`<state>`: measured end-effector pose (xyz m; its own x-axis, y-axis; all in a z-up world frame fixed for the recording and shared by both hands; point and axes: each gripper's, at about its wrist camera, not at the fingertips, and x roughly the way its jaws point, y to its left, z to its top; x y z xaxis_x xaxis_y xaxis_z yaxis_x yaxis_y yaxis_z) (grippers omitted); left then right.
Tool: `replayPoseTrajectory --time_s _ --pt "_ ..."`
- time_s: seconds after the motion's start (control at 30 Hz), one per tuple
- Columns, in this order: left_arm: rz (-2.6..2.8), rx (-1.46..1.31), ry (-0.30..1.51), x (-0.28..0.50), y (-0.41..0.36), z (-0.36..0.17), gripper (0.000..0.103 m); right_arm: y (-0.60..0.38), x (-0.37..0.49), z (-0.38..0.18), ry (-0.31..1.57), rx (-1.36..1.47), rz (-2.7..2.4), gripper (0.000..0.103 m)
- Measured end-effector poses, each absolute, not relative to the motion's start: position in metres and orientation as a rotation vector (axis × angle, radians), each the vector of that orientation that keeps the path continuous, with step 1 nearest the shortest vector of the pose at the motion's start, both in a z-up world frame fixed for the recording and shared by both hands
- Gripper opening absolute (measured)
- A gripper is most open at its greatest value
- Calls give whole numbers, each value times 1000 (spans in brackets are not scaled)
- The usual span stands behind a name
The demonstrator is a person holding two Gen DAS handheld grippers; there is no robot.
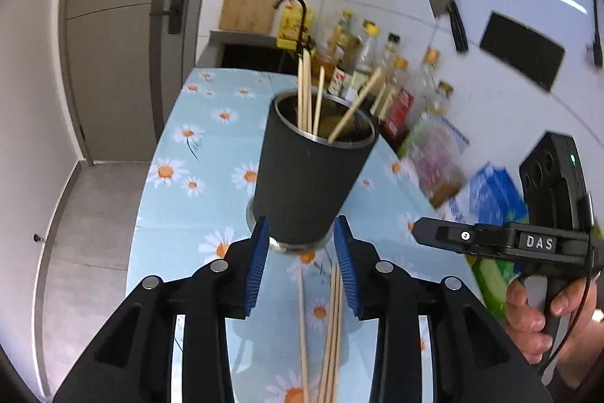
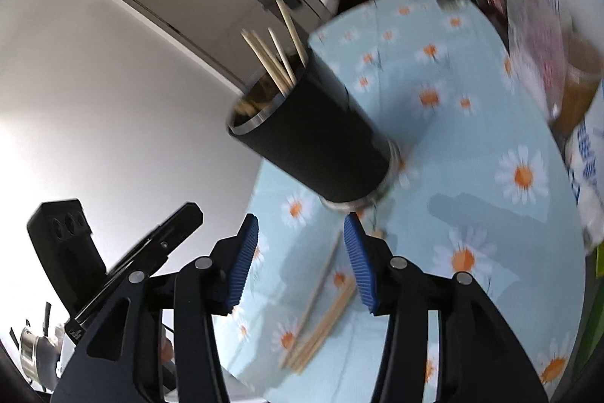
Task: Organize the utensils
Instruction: 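Move both open tools back down toward the remaining chopsticks, then close the right tool on one chopstick from the pile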
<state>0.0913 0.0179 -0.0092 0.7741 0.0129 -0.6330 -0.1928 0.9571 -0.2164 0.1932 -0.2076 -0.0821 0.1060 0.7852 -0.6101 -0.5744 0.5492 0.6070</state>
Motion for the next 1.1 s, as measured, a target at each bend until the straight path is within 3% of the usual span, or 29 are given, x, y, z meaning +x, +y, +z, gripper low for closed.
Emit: replayPoseTrajectory --time_s 0.63,0.77,1.1 --pt "-62 -342 962 93 36 -73 34 -178 186 -139 1467 126 707 47" --pt "-77 -350 1016 89 40 -89 34 -173 188 -152 1538 132 659 36" --pt "-108 -400 1113 69 46 -115 34 -146 189 -165 1558 40 583 20"
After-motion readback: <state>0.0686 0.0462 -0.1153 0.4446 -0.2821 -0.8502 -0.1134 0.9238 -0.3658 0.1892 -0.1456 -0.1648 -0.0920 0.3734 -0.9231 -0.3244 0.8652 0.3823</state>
